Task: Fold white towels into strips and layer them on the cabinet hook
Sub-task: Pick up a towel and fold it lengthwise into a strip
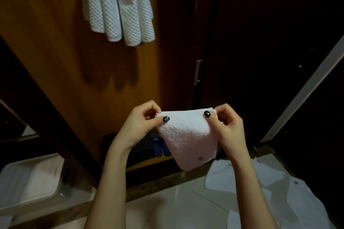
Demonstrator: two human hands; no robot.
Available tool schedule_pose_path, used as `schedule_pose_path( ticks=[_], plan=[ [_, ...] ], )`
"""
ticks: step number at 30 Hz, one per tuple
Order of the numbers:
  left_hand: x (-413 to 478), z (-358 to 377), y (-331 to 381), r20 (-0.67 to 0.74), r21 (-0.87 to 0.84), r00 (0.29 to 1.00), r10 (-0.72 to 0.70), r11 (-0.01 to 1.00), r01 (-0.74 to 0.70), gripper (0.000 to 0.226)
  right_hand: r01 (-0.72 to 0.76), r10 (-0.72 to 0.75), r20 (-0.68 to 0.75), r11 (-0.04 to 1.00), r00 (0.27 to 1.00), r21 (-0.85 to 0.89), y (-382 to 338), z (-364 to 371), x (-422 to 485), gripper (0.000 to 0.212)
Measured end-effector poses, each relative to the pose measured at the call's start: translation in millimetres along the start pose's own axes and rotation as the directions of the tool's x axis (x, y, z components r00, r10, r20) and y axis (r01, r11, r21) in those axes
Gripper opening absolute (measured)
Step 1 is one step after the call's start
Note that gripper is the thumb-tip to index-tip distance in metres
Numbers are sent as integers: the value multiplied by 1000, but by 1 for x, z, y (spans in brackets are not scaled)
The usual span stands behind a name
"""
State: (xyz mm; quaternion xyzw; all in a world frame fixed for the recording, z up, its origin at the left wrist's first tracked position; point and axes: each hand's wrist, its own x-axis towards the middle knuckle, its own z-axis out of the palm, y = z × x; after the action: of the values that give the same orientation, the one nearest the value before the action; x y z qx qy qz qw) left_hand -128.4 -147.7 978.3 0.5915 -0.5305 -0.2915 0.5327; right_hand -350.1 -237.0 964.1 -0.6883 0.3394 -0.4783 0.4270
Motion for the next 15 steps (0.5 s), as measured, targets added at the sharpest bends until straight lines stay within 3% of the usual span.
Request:
schedule_pose_path(
  ticks=[10,15],
  plan=[
    [-30,-60,-24,-229,146,972,58,989,-24,27,-24,19,67,997,998,68,-21,78,-12,14],
    [-46,-85,-30,-313,271,949,45,962,43,29,-143,133,249,989,960,24,-24,94,-23,16]
  ],
)
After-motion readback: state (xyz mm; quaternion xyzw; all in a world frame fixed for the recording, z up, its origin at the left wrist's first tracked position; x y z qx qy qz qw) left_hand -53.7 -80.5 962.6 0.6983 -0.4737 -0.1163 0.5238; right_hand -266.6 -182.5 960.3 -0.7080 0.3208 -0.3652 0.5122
